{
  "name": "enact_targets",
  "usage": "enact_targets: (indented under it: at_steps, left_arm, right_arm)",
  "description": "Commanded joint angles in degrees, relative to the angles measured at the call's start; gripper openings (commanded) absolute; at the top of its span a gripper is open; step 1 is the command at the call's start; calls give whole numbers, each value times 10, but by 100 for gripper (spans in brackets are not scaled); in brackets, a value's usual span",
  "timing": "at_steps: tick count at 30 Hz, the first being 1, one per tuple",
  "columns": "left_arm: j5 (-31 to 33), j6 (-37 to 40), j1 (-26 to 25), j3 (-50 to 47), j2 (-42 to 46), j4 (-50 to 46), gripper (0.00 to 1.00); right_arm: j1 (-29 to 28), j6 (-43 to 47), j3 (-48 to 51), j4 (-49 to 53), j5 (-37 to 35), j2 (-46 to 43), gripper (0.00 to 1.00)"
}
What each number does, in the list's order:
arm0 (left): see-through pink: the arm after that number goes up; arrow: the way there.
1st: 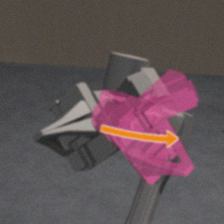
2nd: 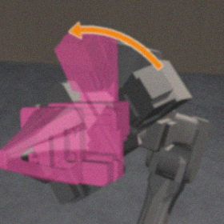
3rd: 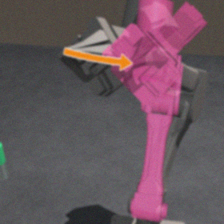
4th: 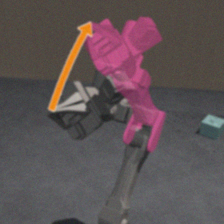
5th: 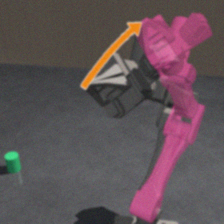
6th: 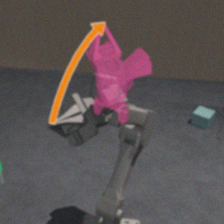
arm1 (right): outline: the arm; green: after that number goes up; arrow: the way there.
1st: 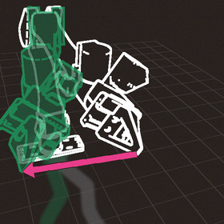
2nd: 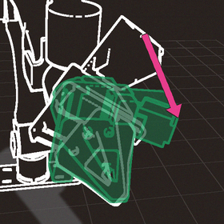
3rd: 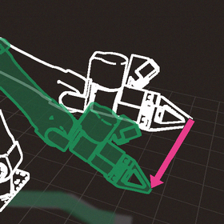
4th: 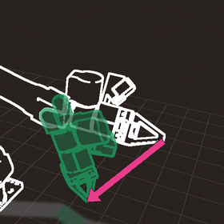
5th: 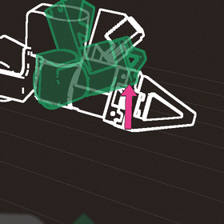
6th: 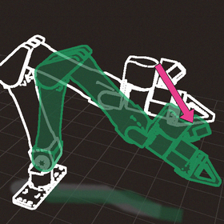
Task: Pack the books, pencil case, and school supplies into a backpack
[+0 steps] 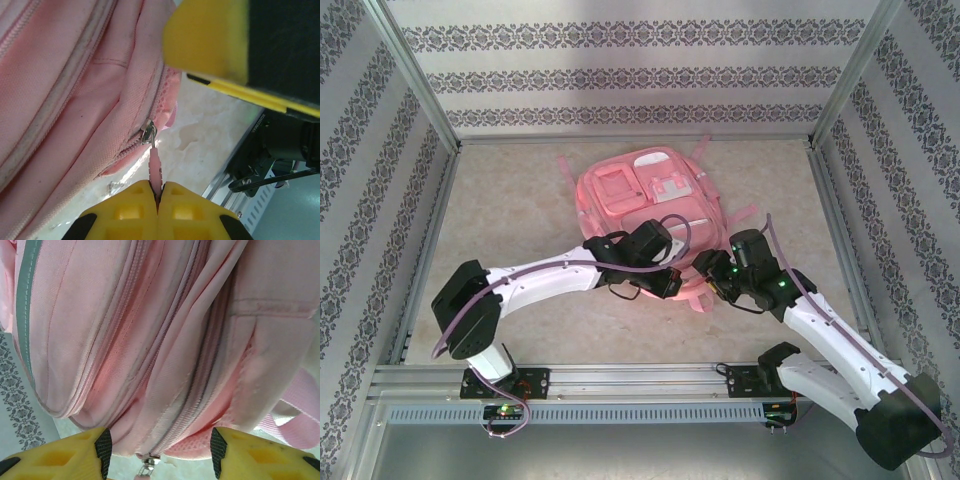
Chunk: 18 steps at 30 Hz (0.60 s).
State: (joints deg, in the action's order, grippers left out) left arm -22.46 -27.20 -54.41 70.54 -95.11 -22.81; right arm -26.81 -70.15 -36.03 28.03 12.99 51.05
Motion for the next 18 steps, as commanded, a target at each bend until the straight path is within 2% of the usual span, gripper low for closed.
enact_targets:
  at_steps: [1, 7, 12, 15, 18]
  left_arm:
    - [-28, 18, -17, 33, -1, 8, 0]
    - [-28, 17, -21, 27, 1, 14, 0]
    - [-26, 16, -22, 18, 5, 18, 0]
    - [-24, 16, -22, 14, 8, 16, 0]
    - [-16, 19, -22, 7, 12, 13, 0]
  right_arm:
    - [-6, -15, 10, -10, -16, 1, 56]
    - [-8, -19, 17, -35, -26, 31, 52]
    - [-8, -21, 18, -62, -38, 60, 42]
    - [-8, -21, 18, -76, -42, 77, 33]
    - [-8, -22, 17, -79, -53, 86, 19]
